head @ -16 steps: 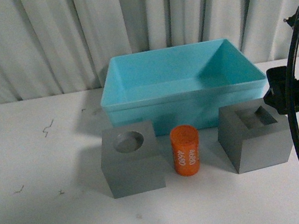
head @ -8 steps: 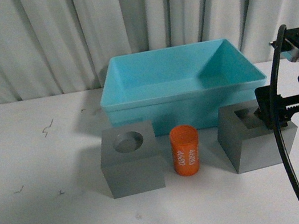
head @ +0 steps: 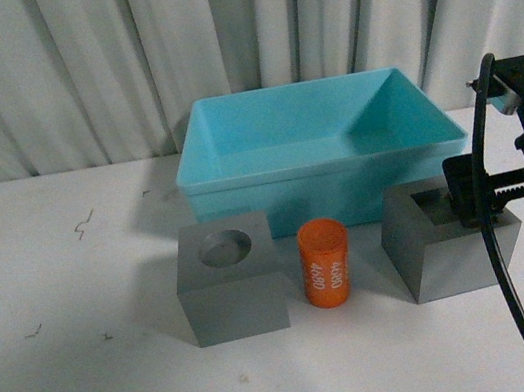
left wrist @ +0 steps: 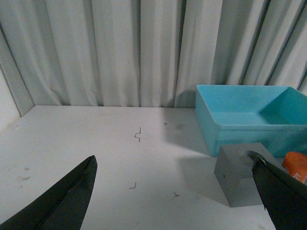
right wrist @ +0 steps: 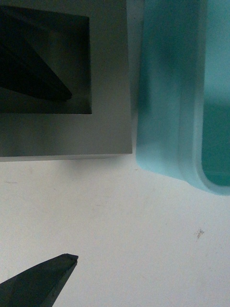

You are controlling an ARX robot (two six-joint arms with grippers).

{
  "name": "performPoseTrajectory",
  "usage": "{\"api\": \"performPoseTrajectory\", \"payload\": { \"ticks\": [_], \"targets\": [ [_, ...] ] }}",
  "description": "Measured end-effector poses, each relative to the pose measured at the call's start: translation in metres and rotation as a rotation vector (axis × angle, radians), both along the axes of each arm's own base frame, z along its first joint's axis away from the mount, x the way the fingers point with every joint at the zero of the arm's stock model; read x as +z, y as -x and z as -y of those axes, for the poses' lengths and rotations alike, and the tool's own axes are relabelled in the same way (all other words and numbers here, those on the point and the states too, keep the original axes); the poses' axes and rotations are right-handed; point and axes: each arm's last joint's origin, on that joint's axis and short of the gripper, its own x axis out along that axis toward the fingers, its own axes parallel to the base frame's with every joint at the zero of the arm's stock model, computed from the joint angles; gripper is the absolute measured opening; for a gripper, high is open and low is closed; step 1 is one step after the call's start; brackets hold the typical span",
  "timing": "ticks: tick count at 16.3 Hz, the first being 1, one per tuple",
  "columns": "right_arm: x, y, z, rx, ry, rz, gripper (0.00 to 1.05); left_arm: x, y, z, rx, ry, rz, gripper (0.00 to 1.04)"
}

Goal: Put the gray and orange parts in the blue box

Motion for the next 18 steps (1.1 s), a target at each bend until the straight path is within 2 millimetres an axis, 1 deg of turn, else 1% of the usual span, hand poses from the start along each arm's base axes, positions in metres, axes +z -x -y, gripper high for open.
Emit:
{"api": "performPoseTrajectory", "payload": {
  "ticks": [4,5,6,8,9,11,12,13,14,15,16,17,18],
  "targets": [
    [0.0,-0.002,0.0,-0.004,0.001,0.004,0.97,0.0,0.0,0.0,0.0,0.0,0.0,0.98],
    [0.0,-0.002,0.0,-0.004,0.001,0.003,0.96,0.0,0.0,0.0,0.0,0.0,0.0,0.98],
    [-0.001,-0.003,0.0,-0.004,-0.001,0.003,0.91,0.0,0.0,0.0,0.0,0.0,0.0,0.98],
    [-0.001,-0.004,0.0,-0.008,-0.005,0.004,0.69,0.0,0.0,0.0,0.0,0.0,0.0,0.98],
    [-0.001,-0.004,-0.001,-0.008,-0.009,0.003,0.6,0.0,0.0,0.0,0.0,0.0,0.0,0.98],
    [-0.001,-0.004,-0.001,-0.016,-0.011,0.007,0.22,0.0,0.0,0.0,0.0,0.0,0.0,0.98],
    [-0.002,-0.001,-0.001,-0.019,-0.013,0.015,0.19,0.0,0.0,0.0,0.0,0.0,0.0,0.98],
    [-0.001,0.013,0.0,-0.02,-0.016,0.026,0.19,0.0,0.0,0.0,0.0,0.0,0.0,0.98],
    [0.005,0.047,0.001,0.003,-0.046,0.012,0.19,0.0,0.0,0.0,0.0,0.0,0.0,0.98],
    [0.02,0.067,0.002,0.042,-0.086,0.03,0.19,0.0,0.0,0.0,0.0,0.0,0.0,0.98],
    [0.041,0.079,0.002,0.077,-0.12,0.076,0.19,0.0,0.0,0.0,0.0,0.0,0.0,0.98],
    [0.074,0.085,0.002,0.112,-0.142,0.174,0.18,0.0,0.0,0.0,0.0,0.0,0.0,0.98],
    [0.123,0.08,0.003,0.142,-0.156,0.332,0.18,0.0,0.0,0.0,0.0,0.0,0.0,0.98]
  ]
}}
